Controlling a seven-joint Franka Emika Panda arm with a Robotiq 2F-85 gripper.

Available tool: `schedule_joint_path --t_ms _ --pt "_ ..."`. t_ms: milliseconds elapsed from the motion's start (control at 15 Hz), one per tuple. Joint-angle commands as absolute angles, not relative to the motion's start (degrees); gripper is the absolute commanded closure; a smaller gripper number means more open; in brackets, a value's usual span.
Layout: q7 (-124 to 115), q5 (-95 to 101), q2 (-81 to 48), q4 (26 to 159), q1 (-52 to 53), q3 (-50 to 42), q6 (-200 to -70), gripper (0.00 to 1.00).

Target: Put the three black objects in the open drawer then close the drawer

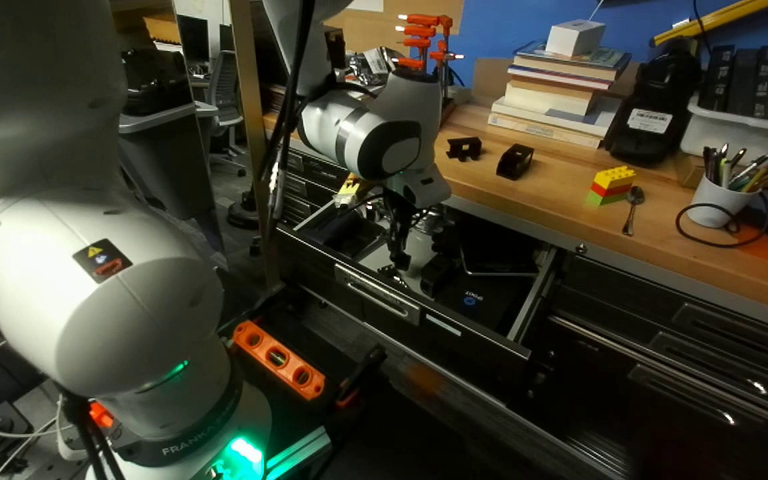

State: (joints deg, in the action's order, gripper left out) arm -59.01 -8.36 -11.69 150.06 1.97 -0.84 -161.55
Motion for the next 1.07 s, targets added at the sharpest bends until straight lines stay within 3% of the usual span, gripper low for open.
schedule_joint_path --t_ms 0,67,467,1000 --pt "-57.26 -8.32 -12.21 151.19 2.57 -2.62 -164.58 0.46" --pt "-57.34 -7.16 -12.38 151.42 3.00 -3.54 -165.07 0.45" --pt "-57.37 -2.22 -11.72 150.27 4.98 -7.32 -163.32 0.00" --pt "-56.24 11.99 -6.84 138.74 7.86 -8.15 -156.27 0.01"
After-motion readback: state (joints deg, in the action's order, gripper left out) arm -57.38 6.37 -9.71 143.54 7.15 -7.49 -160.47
